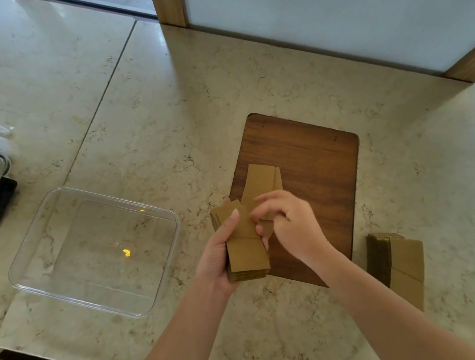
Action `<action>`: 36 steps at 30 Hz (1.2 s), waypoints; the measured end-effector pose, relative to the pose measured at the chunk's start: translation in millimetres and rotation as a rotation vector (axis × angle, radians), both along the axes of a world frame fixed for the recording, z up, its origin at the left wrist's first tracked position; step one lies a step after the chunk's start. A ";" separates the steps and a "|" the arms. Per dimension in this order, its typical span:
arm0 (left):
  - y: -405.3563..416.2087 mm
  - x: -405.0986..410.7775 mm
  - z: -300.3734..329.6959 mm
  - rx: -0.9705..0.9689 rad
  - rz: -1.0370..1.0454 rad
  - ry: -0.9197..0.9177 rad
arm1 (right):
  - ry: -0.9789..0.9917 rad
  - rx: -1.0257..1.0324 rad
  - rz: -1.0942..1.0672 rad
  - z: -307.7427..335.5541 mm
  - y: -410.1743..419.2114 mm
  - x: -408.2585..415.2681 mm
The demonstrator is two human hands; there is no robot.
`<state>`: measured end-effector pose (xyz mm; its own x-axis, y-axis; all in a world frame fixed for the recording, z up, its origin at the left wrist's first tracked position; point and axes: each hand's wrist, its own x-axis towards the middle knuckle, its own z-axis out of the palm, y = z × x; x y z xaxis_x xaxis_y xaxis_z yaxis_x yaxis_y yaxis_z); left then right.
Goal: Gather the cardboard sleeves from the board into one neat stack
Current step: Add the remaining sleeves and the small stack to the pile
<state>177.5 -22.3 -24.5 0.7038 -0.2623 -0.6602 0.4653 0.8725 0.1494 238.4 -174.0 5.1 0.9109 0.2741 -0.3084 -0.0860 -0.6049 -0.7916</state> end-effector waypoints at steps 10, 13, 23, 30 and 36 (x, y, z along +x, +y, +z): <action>4.7 4.4 -1.2 -0.004 0.034 -0.037 | 0.088 -0.475 -0.381 -30.9 40.0 43.5; 5.4 5.0 0.6 -0.026 0.039 -0.047 | 0.113 -0.494 -0.383 -32.2 47.5 46.7; 10.2 0.2 0.5 -0.063 0.065 -0.031 | -0.111 0.014 -0.373 7.7 17.5 30.3; -3.7 2.5 -0.1 -0.054 -0.012 -0.038 | -0.323 0.024 -0.077 10.7 -4.9 -4.2; -8.5 7.5 3.2 0.023 -0.021 -0.057 | -0.341 -0.042 0.209 9.0 -11.9 -16.5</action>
